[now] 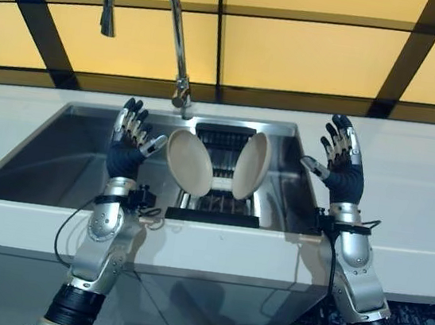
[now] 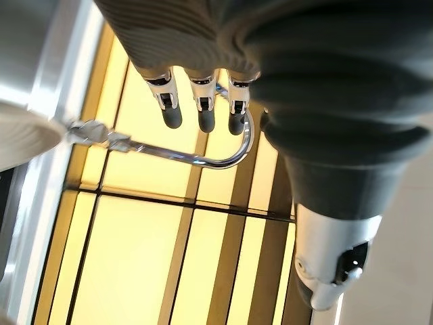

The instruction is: Pick up plates and place into dishwasher.

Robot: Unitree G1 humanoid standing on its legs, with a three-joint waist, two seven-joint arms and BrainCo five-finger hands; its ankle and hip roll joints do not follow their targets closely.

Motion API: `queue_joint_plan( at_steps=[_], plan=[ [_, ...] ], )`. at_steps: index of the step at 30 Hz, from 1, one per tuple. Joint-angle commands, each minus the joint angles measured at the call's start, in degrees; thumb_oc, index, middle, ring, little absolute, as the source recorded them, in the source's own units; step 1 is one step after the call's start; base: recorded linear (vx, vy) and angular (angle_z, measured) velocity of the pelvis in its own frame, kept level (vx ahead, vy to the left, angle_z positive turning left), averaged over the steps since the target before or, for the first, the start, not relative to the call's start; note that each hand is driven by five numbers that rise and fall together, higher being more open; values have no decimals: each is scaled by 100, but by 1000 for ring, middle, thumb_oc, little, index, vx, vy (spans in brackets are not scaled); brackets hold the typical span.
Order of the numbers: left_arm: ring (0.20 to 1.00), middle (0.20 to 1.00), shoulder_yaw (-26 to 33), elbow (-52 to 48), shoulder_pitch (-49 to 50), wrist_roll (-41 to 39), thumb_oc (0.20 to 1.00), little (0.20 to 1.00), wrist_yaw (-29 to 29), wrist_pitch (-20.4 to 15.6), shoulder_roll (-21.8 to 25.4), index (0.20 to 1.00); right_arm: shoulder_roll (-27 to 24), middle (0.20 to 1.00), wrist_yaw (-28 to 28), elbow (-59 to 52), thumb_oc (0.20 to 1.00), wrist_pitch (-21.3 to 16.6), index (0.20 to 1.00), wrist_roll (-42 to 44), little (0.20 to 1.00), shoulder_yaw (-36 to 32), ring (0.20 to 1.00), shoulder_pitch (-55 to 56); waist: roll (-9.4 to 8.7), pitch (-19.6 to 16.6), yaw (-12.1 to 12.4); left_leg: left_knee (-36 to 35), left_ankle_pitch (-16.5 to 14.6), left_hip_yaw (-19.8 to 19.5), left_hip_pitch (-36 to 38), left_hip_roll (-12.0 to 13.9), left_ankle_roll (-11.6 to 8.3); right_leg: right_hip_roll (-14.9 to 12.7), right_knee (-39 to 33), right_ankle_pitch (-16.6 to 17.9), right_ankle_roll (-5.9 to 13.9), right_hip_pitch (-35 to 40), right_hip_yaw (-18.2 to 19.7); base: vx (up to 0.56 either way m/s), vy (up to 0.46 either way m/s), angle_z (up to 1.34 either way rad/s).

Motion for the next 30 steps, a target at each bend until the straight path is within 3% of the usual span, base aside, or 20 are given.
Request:
queue_joint_plan(
  at_steps=[1,7,17,25,27,30],
  plan=[
    [1000,1000,193,286,-449,175,1000,1000,60,-239,409,1000,18,1000,-17,-149,1000,-120,1000,-183,1000,-243,1000,-220,-194,-359,65,272,-548,180,-205,83,-73,-141,89,-233,245,-259,-125,0,0,0],
    [1000,1000,317,579,-504,679,1000,1000,237,-17,608,1000,-39,1000,8,-136,1000,-97,1000,-123,1000,-301,1000,-222,-170,-388,34,268,-548,167,-192,97,-96,-126,100,-264,237,-254,-99,15,-42,0],
    [1000,1000,492,802,-506,863,1000,1000,204,-83,811,1000,-102,1000,93,-171,1000,-45,1000,-46,1000,-350,1000,-133,-134,-381,-52,564,-630,124,-266,129,-160,-55,361,-436,124,-325,14,18,-81,-1],
    [1000,1000,671,881,-326,1150,1000,1000,202,-215,952,1000,-280,1000,268,-143,1000,-27,1000,109,1000,-446,1000,-92,-281,-182,-70,2181,-973,204,-747,127,-185,-65,798,-594,-86,-453,35,-1,-110,-4],
    [1000,1000,727,935,-250,1161,1000,1000,189,-286,992,1000,-263,1000,301,-86,1000,-101,1000,115,1000,-446,1000,-85,-290,-91,-18,2532,-905,-14,-960,44,-157,-11,875,-601,-128,-457,145,13,-60,-17],
    [1000,1000,801,957,-160,1227,1000,1000,205,-297,1021,1000,-234,1000,296,-34,1000,-61,1000,94,1000,-372,1000,-168,-249,-76,85,1912,-842,-498,-860,-100,-78,59,897,-602,-82,-463,385,83,49,-30]
  ],
)
